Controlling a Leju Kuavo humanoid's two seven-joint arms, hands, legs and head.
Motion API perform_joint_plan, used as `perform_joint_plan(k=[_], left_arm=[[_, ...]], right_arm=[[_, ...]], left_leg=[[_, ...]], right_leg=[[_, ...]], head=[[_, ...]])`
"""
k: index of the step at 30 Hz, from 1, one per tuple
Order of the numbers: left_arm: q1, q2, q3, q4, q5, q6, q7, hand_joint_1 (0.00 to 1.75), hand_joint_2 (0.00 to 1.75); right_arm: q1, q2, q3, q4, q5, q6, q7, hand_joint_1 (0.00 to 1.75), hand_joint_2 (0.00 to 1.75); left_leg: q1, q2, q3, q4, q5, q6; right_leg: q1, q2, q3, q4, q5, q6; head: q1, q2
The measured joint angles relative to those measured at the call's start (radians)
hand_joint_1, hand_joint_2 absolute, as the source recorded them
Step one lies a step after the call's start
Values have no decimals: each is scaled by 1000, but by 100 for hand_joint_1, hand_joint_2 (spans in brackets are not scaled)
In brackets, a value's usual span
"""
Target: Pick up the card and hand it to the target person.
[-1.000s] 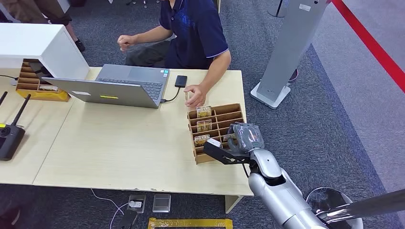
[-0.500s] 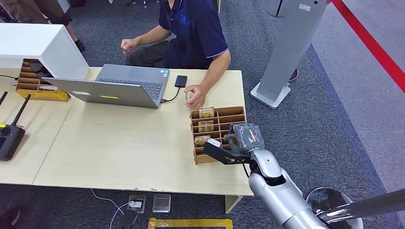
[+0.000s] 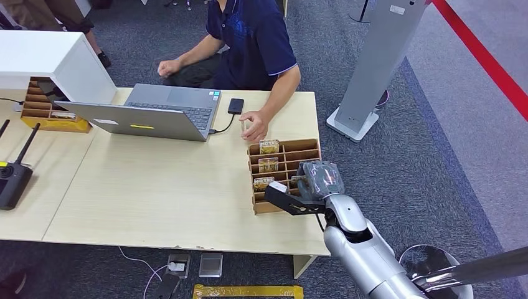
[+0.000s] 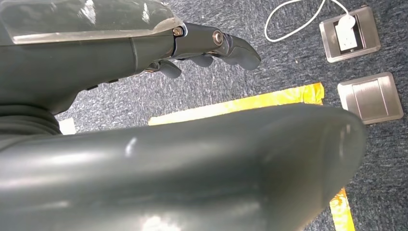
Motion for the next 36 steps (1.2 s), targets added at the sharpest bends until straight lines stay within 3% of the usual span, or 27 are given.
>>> perform_joint_plan(k=[15,26,31,36], left_arm=[[0,0,0,0,0,-2,-2,0,0],[1,0,0,0,0,-2,-2,0,0],[1,0,0,0,1,-1,-2,0,0],[1,0,0,0,6,0,-4,0,0]], right_arm=[[32,-23,0,-140,21,53,32,135,175],[43,-57,-3,-285,60,77,45,147,175],[30,-68,-22,-347,61,57,34,155,175],[-6,-71,-46,-379,29,-37,-20,152,175]], left_leg=[[0,0,0,0,0,0],[0,0,0,0,0,0],[0,0,0,0,0,0],[0,0,0,0,0,0]], right_leg=[[0,0,0,0,0,0],[0,0,0,0,0,0],[0,0,0,0,0,0],[0,0,0,0,0,0]], head=[[0,0],[0,0],[0,0],[0,0]])
